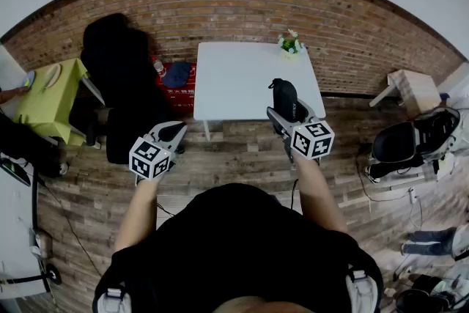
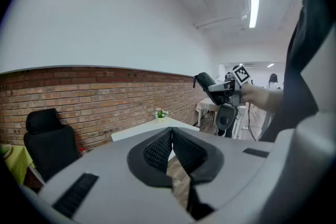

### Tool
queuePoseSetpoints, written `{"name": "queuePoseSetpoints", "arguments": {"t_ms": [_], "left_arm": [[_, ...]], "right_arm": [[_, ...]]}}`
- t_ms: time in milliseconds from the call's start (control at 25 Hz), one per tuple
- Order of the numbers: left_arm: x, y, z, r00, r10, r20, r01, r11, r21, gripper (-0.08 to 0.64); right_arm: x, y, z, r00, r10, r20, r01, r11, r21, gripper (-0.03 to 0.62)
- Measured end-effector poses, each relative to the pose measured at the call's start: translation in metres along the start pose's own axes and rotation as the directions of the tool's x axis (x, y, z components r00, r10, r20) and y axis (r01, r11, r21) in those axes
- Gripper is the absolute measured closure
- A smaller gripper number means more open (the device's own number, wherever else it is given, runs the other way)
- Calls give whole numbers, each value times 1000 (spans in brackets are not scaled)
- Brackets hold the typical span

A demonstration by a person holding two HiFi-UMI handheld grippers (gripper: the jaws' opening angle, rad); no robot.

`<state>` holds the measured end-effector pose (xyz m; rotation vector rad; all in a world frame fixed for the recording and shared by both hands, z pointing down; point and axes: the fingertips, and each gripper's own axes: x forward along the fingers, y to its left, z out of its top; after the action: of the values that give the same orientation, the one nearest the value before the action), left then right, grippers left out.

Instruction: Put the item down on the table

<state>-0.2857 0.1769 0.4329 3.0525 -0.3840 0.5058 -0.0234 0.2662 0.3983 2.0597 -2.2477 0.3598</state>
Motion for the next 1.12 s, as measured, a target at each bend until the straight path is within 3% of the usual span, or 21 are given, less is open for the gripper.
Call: {"name": "queuePoseSetpoints", "arguments": {"t_ms": [600, 1120], "left_arm": [[-12, 27, -14, 998, 54, -25, -55, 997, -54, 551], [22, 59, -9, 997, 61, -38, -64, 994, -86, 550]], "right_arm": [[37, -14, 6, 1000, 20, -6, -20, 999, 27, 219], [84, -49, 4, 999, 29, -35, -28, 999, 43, 219]]}}
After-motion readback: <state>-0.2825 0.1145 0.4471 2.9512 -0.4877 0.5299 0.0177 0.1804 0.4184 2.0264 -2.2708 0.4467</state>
